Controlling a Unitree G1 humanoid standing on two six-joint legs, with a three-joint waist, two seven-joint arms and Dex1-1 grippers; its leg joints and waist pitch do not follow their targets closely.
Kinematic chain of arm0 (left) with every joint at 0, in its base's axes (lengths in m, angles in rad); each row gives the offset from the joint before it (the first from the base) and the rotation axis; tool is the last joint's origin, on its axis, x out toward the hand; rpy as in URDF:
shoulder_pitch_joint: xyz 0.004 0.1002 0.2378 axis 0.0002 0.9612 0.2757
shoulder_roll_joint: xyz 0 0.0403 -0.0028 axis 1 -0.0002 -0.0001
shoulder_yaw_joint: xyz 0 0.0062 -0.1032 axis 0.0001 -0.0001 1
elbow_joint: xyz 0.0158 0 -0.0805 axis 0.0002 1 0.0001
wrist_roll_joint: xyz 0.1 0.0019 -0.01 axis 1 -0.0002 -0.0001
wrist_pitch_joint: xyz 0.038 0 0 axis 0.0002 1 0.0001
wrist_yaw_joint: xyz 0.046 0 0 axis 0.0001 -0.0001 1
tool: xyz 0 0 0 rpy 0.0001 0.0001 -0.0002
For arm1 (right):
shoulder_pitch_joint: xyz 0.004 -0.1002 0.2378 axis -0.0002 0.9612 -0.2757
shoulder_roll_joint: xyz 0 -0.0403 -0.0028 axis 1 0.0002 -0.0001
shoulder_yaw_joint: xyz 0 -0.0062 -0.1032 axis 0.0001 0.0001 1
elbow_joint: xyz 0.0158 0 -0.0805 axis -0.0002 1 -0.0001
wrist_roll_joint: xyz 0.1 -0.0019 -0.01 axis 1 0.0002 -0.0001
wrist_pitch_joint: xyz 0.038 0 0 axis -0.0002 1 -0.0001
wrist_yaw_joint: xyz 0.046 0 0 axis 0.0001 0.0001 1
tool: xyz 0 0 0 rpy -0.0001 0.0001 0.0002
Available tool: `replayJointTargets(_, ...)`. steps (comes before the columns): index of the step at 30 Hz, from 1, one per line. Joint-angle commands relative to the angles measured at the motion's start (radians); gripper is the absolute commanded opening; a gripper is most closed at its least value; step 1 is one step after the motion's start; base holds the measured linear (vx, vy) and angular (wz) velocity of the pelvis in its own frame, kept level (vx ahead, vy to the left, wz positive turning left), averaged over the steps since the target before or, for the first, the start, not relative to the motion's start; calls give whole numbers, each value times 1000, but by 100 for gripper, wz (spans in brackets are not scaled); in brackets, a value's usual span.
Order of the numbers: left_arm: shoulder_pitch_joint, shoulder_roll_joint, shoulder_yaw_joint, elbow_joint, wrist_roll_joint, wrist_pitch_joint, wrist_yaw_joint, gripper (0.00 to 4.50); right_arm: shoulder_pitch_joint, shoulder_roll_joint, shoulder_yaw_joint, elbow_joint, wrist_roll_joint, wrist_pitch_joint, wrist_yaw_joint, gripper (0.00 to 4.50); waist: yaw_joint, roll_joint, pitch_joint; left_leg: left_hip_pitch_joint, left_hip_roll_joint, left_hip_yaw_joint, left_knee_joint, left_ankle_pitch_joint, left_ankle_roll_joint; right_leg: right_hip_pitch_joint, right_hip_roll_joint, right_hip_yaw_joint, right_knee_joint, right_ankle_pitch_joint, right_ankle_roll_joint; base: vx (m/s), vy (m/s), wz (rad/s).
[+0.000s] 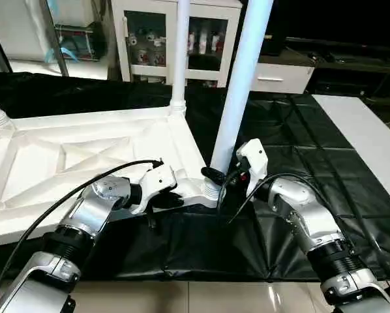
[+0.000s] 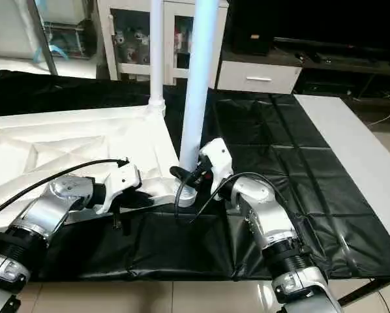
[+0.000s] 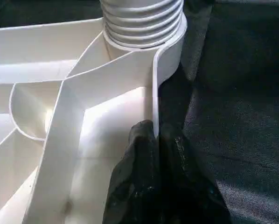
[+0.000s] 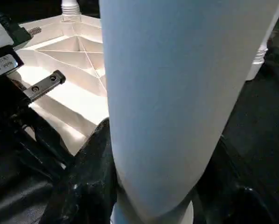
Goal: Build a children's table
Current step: Insert table leg to table base
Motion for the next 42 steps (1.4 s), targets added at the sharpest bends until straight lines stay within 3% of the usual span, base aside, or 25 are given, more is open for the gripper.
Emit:
replayJointTargets(1,7,12,4,15,-2,-7,-11,0,99,-46,21,193,-104,92,-66,186,-12,17,-13,19,35,-34,-81,-623,-14,-13,-68,22,-112,-706,-33,0,0,0)
replayJointTargets(5,8,11,3,13,-3,-6,-11,0,94,-44,21,199,-107,87,-68,186,-14,18,-13,15,37,-33,-85,-619,-13,-11,-71,25,-111,-685,-42,0,0,0)
replayJointTargets(12,7,6,8,20,2,5,21,0,61,-15,-11,208,-108,53,-149,186,-19,17,-9,20,33,-36,-81,-638,-13,-16,-73,16,-123,-750,-19,0,0,0)
replayJointTargets(14,-10,-12,11,37,14,33,64,0,40,14,-50,232,-110,29,-254,186,-29,26,-6,22,34,-42,-84,-679,-19,-12,-70,-4,-131,-753,-10,0,0,0)
replayJointTargets(15,-14,-16,12,41,17,40,74,0,35,20,-58,237,-109,26,-276,186,-29,26,-6,22,34,-42,-84,-679,-19,-12,-70,-4,-131,-753,-10,0,0,0)
replayJointTargets(16,-56,-63,27,79,11,61,127,0,3,56,-111,283,-98,8,-408,186,-40,39,0,27,39,-55,-96,-752,-32,2,-62,-41,-139,-724,0,0,0,0)
replayJointTargets(17,-56,-63,27,79,11,61,127,0,3,56,-111,283,-98,8,-408,186,-44,46,2,27,45,-57,-107,-792,-37,11,-54,-54,-133,-678,-7,-69,33,-8)
replayJointTargets(18,-81,-92,34,97,4,72,150,0,-18,73,-134,313,-95,-2,-475,186,-39,60,4,-18,74,-64,-158,-881,-46,71,-44,-52,-47,-502,-41,-69,33,-8)
replayJointTargets(19,-99,-111,36,109,2,77,163,0,-32,83,-149,335,-91,-7,-515,186,21,74,5,-94,84,-11,-224,-985,-58,119,-18,-50,116,-226,-79,-113,13,12)
replayJointTargets(20,-121,-133,34,125,6,77,182,0,-51,94,-165,360,-86,-16,-562,186,37,63,9,-71,83,18,-231,-952,-30,84,-8,-29,127,-181,-68,-54,-78,23)
replayJointTargets(21,-139,-148,31,139,11,76,197,0,-67,102,-177,380,-81,-21,-598,186,28,-39,-6,83,14,1,27,-490,-19,-79,-147,57,-106,-904,-38,-54,-78,23)
replayJointTargets(22,-147,-155,31,144,12,76,205,0,-73,105,-181,387,-80,-23,-611,186,28,-23,7,67,6,-8,92,-325,19,-87,-194,79,-150,-1082,-38,20,-120,-8)
replayJointTargets(23,-191,-192,28,178,22,74,253,0,-111,123,-204,432,-72,-36,-693,186,47,-12,-32,-102,18,-49,9,-36,22,90,-169,80,-38,-791,-42,84,-37,-44)
replayJointTargets(24,-216,-214,27,198,29,78,282,0,-134,132,-209,461,-72,-38,-739,186,61,5,-43,-82,27,-42,-33,52,-3,78,-121,57,-17,-535,-59,84,-37,-44)
replayJointTargets(25,-224,-220,26,204,32,80,291,0,-140,134,-210,470,-73,-39,-753,186,62,16,-50,-36,38,-40,-41,108,-6,43,-87,38,5,-277,-76,63,-2,-13)
replayJointTargets(26,-255,-247,29,228,38,87,331,0,-165,143,-211,501,-79,-40,-808,186,43,23,-35,-5,36,-14,-38,-12,-22,11,-60,48,15,-4,-185,0,0,0)
replayJointTargets(27,-279,-269,33,250,43,90,358,0,-185,152,-213,530,-85,-44,-848,186,37,24,-34,-18,33,-13,-41,-42,-31,23,-58,49,18,21,-212,0,0,0)
replayJointTargets(28,-297,-284,36,269,47,90,378,0,-199,159,-217,552,-89,-50,-874,186,42,26,-35,-21,34,-10,-49,-102,-43,34,-61,45,10,-3,-224,0,0,0)
replayJointTargets(31,-327,-313,36,301,53,81,409,0,-227,171,-214,594,-106,-66,-932,186,46,22,-30,-11,36,0,-54,-197,-43,28,-65,49,-5,-89,-213,0,0,0)
replayJointTargets(32,-333,-317,34,307,55,75,413,0,-235,174,-209,604,-111,-71,-946,186,45,20,-30,-15,39,0,-57,-217,-41,34,-67,50,-6,-119,-202,0,0,0)
replayJointTargets(38,-336,-300,25,349,76,40,423,0,-260,193,-227,643,-107,-147,-968,186,46,21,-35,-21,38,4,-56,-157,-25,41,-62,54,3,-5,-179,0,0,0)
replayJointTargets(42,-311,-264,8,345,95,-7,400,0,-259,203,-269,599,-63,-237,-868,186,40,24,-35,-19,40,6,-60,-213,-16,41,-64,55,-5,-42,-186,0,0,0)
